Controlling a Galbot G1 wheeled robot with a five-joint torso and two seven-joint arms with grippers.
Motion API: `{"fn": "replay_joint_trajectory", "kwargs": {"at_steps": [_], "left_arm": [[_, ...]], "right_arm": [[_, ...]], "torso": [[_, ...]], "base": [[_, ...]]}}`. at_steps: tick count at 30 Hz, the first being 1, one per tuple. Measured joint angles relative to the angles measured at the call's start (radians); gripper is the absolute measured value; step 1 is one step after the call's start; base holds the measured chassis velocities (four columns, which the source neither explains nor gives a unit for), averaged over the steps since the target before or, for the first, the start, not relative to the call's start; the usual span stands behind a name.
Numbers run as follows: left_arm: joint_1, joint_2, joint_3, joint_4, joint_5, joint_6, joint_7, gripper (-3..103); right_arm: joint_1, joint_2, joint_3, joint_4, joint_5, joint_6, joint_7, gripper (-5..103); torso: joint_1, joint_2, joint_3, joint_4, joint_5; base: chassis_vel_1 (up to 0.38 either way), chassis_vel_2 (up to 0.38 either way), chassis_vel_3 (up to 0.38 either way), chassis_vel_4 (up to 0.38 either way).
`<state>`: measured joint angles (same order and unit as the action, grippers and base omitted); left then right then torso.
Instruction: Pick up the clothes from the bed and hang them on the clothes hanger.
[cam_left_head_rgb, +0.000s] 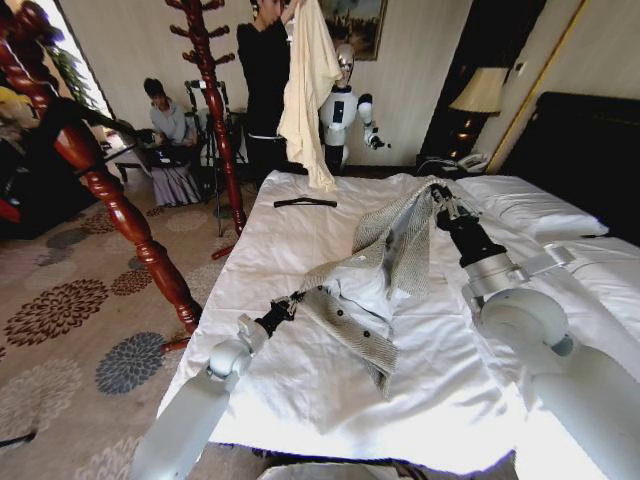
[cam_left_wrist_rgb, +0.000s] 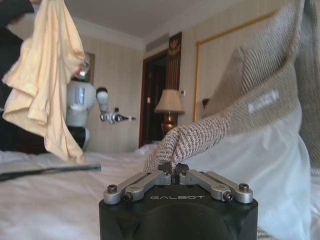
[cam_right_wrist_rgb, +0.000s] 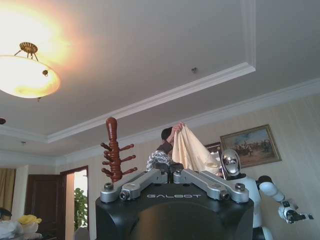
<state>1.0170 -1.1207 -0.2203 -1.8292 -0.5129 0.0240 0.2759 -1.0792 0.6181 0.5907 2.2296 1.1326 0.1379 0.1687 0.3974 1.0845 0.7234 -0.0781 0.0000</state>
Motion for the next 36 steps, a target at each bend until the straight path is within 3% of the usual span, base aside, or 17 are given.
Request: {"fn": "replay_joint_trajectory", "kwargs": {"at_steps": [3,6,7,10,14,17,21,24,27,32,34,36], "left_arm": [[-0.01,0.031,-0.053,-0.081,-0.065,0.036,-0.021,2],[-0.006,0.108,-0.154,-0.221,-0.203,0.084,-0.07,2],[-0.006,0.108,-0.154,-0.221,-0.203,0.084,-0.07,2],[0.047,0.226,-0.267,-0.364,-0.33,0.098,-0.089,2],[0.101,0.268,-0.315,-0.414,-0.36,0.097,-0.08,2],[0.145,0.251,-0.309,-0.409,-0.344,0.096,-0.074,2],[0.206,0.156,-0.241,-0.319,-0.261,0.1,-0.078,2],[0.228,0.116,-0.192,-0.253,-0.212,0.104,-0.096,2],[0.245,0.074,-0.127,-0.171,-0.116,0.105,-0.117,2],[0.251,0.045,-0.069,-0.099,-0.033,0.105,-0.141,-1],[0.253,0.041,-0.063,-0.088,-0.021,0.105,-0.148,3],[0.261,0.036,-0.066,-0.068,0.009,0.105,-0.157,14]], "right_arm": [[0.003,-0.011,0.018,0.016,0.025,0.0,0.011,1],[0.005,-0.037,0.063,0.044,0.073,-0.006,0.024,1],[0.005,-0.037,0.063,0.044,0.073,-0.006,0.024,1],[-0.031,-0.066,0.133,0.082,0.11,-0.011,0.031,1],[-0.087,-0.069,0.186,0.131,0.135,-0.026,0.04,1],[-0.169,-0.059,0.192,0.165,0.095,-0.059,0.066,1],[-0.279,-0.004,0.107,0.164,-0.076,-0.154,0.125,1],[-0.31,0.027,0.053,0.161,-0.115,-0.202,0.164,1],[-0.322,0.065,-0.017,0.144,-0.134,-0.241,0.218,1],[-0.312,0.105,-0.077,0.105,-0.133,-0.257,0.265,1],[-0.308,0.114,-0.083,0.1,-0.129,-0.257,0.268,1],[-0.299,0.13,-0.087,0.092,-0.126,-0.256,0.269,1]], "torso": [[0.0,0.0,0.0,-0.0003,0.0002],[0.0,0.0,0.0,0.0001,-0.0002],[0.0,0.0,0.0,0.0001,-0.0002],[0.0,0.0,0.0,0.0006,0.0002],[0.0,0.0,0.0,0.0002,0.0004],[0.0,0.0,0.0,0.0001,-0.0003],[0.0,0.0,0.0,0.0,0.0004],[0.0,0.0,0.0,-0.0001,0.0001],[0.0,0.0,0.0,0.0001,0.0002],[0.0,0.0,0.0,0.0,0.0003],[0.0,0.0,0.0,0.0,0.0003],[0.0,0.0,0.0,0.0001,0.0002]], "base": [[0.0,0.0,0.0,0.0],[0.0,0.0,0.0,0.0],[0.0,0.0,0.0,0.0],[0.0,0.0,0.0,0.0],[0.0,0.0,0.0,0.0],[0.0,0.0,0.0,0.0],[0.0,0.0,0.0,0.0],[0.0,0.0,0.0,0.0],[0.0,0.0,0.0,0.0],[0.0,0.0,0.0,0.0],[0.0,0.0,0.0,0.0],[0.0,0.0,0.0,0.0]]}}
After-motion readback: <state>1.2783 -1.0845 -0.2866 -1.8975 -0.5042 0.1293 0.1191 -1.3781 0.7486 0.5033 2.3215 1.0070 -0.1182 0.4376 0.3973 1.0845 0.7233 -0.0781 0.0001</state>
